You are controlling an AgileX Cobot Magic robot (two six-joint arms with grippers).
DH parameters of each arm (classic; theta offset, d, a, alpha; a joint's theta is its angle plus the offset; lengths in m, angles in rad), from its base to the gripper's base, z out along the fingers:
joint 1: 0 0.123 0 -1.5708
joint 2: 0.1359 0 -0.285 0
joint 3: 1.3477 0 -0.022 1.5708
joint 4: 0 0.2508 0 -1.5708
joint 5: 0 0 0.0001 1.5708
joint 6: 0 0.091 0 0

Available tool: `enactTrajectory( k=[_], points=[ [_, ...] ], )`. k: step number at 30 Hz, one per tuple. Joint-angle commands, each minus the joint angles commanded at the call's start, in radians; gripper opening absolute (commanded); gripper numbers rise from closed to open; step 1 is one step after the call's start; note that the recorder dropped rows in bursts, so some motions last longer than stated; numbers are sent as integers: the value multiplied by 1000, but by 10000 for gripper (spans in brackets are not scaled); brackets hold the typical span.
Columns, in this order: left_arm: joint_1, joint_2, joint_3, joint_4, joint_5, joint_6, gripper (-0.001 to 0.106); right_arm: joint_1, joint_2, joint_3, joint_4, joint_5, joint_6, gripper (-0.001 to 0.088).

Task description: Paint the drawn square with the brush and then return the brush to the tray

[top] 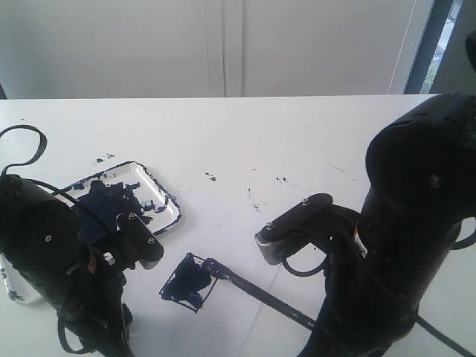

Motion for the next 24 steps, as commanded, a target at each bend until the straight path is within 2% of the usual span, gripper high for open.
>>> enactTrajectory(
  k=[24],
  points=[
    [0,0,0,0,0,0,483,0,0,0,-48,47,33,0]
  ],
)
